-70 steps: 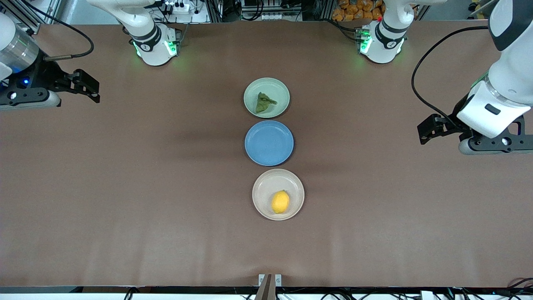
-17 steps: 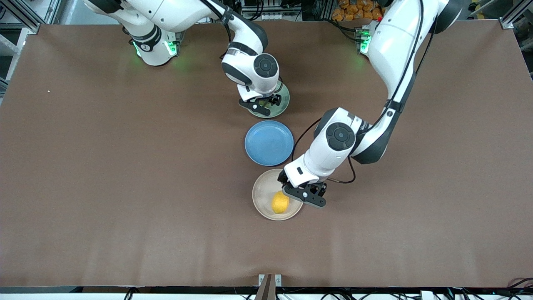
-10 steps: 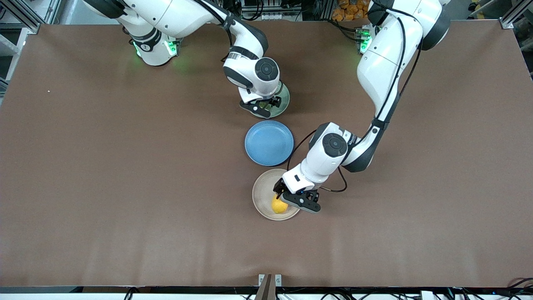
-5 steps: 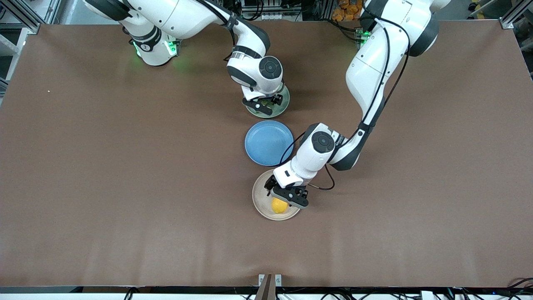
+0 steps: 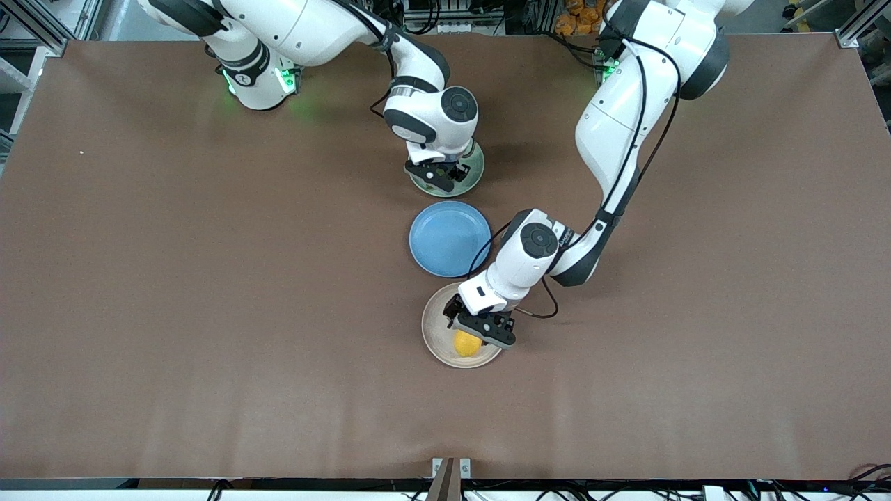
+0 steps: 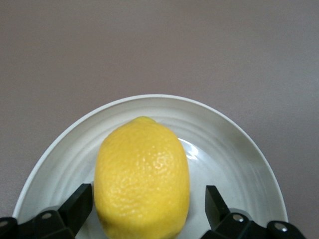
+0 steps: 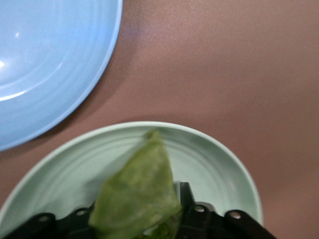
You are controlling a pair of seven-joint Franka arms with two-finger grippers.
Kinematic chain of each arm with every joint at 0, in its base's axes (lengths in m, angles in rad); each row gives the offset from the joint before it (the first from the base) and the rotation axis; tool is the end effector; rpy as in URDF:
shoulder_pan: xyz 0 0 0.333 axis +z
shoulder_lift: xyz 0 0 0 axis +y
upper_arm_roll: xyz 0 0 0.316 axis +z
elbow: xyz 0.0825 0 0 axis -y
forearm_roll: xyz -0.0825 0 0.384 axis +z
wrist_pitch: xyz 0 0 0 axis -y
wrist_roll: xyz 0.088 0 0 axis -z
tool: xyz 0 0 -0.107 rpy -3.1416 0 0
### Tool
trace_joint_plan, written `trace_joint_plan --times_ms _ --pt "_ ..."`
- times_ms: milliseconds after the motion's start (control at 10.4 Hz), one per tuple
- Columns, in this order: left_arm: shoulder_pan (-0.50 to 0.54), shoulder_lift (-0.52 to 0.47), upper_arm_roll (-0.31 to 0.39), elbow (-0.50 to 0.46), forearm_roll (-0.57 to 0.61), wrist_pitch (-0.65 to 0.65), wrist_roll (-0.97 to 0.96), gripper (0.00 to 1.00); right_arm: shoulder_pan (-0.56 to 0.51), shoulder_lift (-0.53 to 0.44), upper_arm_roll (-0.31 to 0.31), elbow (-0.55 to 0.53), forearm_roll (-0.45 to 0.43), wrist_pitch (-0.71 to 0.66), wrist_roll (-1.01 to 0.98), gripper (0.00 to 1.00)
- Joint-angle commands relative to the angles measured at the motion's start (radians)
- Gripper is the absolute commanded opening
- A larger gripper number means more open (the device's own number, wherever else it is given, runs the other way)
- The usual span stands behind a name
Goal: Pick lemon and lettuce from plates
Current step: 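Close the right gripper on the lettuce while the left gripper grasps the lemon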
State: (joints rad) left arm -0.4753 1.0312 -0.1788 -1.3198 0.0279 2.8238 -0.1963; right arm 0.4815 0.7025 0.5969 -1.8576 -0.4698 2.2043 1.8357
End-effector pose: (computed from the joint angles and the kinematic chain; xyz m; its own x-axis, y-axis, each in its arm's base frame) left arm 0.6368 -0.4386 0.1656 0.8637 -0.2703 0.4253 -0.3884 -0.8948 0.2200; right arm 0.3152 0.5272 0.1772 0.8734 -0.4869 -0.0108 -0.4760 -0.8580 0.1927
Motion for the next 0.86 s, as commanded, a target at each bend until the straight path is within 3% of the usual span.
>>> trace_joint_plan --times_ms 0,96,287,766 --pt "-0.014 0.013 0.013 0.021 -0.017 0.016 0.009 0.66 0.012 0.042 -0.006 0.037 -0.050 0.009 0.056 0.00" --pt "-0.013 0.013 0.013 0.021 -0.017 0.016 0.008 0.48 0.012 0.040 -0.006 0.041 -0.050 0.009 0.054 0.00" --pt "-0.014 0.012 0.012 0.021 -0.019 0.016 0.006 0.28 0.011 0.038 -0.006 0.049 -0.049 0.009 0.051 0.00" --pt "-0.008 -0.006 0.012 0.019 -0.014 0.003 0.008 0.27 0.006 0.012 0.004 0.061 -0.043 -0.005 0.056 0.00"
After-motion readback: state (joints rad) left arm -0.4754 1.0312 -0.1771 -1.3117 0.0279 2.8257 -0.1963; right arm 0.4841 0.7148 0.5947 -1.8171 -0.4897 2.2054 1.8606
